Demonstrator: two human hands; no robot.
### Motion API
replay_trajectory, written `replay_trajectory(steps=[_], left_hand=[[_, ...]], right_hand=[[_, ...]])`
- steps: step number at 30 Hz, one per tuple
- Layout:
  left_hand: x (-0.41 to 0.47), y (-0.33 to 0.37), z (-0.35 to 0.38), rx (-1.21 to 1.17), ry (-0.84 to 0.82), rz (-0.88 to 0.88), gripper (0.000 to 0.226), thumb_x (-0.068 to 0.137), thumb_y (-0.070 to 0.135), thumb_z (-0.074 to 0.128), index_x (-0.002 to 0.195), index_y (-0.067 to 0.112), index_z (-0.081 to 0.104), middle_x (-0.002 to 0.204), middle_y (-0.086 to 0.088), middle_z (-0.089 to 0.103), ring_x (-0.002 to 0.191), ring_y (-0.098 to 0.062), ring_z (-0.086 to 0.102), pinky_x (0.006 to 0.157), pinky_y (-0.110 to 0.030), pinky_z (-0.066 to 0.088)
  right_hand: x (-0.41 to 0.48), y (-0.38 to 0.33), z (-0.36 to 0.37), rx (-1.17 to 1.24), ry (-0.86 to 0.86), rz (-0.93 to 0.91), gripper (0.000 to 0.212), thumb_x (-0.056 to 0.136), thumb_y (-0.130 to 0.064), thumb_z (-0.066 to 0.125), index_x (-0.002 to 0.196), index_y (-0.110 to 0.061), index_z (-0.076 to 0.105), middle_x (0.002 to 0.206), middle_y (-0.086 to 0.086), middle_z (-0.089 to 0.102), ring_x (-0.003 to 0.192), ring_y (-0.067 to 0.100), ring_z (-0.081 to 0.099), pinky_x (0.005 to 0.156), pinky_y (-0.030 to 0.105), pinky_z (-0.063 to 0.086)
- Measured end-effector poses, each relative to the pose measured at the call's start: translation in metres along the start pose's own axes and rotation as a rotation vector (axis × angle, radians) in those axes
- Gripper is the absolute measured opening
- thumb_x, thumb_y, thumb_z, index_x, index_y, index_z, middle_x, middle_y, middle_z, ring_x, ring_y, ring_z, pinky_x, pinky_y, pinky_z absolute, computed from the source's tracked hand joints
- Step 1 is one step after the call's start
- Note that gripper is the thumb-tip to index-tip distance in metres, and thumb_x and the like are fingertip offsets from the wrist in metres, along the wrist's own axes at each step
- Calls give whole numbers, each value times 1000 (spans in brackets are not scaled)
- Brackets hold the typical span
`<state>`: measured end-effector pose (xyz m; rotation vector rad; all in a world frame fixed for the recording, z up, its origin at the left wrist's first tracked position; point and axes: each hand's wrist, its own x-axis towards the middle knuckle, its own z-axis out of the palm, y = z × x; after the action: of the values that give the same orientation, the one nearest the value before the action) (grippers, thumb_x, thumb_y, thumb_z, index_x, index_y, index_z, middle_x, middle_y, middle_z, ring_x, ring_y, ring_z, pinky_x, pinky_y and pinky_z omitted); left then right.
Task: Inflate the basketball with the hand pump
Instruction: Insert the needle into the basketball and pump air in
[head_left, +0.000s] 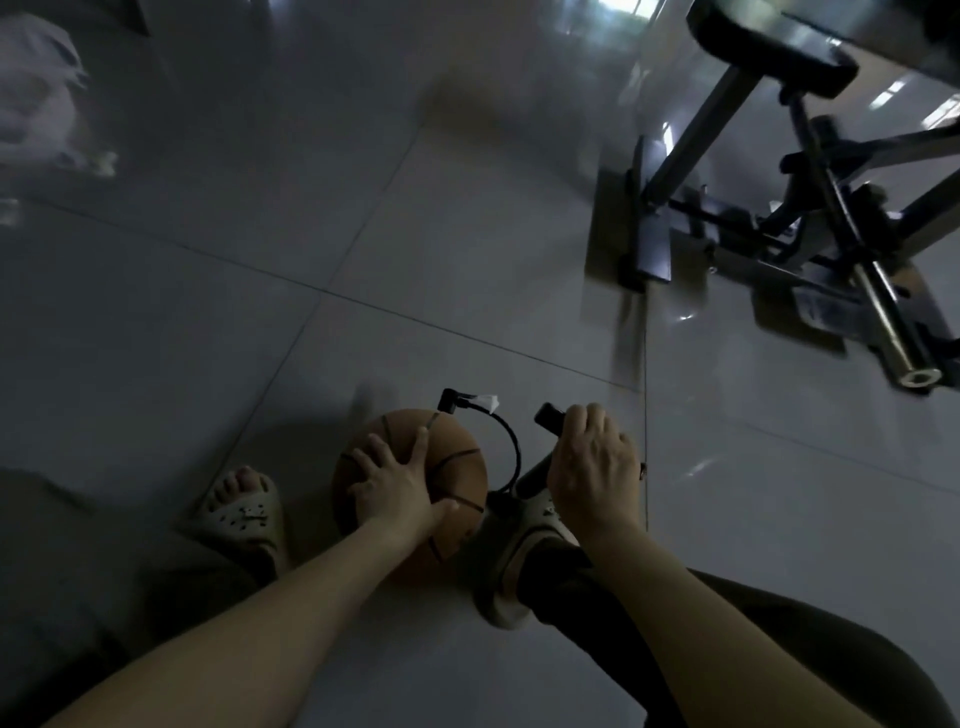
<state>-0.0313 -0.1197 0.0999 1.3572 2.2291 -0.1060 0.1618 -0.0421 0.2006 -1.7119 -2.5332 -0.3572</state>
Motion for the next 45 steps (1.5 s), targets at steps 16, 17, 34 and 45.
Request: replay_trajectory(steps=[16,17,34,45], left_hand=[[12,15,-2,84,32,26,111,80,81,51,158,34,-13,160,-35,-3,145,-58,9,102,-61,43],[13,16,-4,85,27,25,110,81,81,50,158,34,-13,160,-34,-4,145,-58,9,103,-61,43],[8,14,-8,104,-34,26,117,77,83,54,157,34,-16,161,-33,-7,146,-57,5,104,-64,40],[21,3,-8,86,-37,45,140,60,85,68,154,35,-22,160,-33,-11,146,-58,2,107,-67,36]], right_hand=[[0,-6,57,37,-125,-30,15,81,-12,54,93,-15,45,84,6,46,67,21,43,57,33,32],[-1,-6,50,48,-128,-44,17,80,-12,56,93,-15,45,84,5,47,66,20,41,58,32,31],[10,5,-2,0,48,-3,7,89,-14,50,95,-13,46,82,5,49,65,21,45,57,35,36],[-1,-6,63,50,-47,9,5,90,-16,43,94,-14,43,83,5,45,64,19,38,57,33,33]])
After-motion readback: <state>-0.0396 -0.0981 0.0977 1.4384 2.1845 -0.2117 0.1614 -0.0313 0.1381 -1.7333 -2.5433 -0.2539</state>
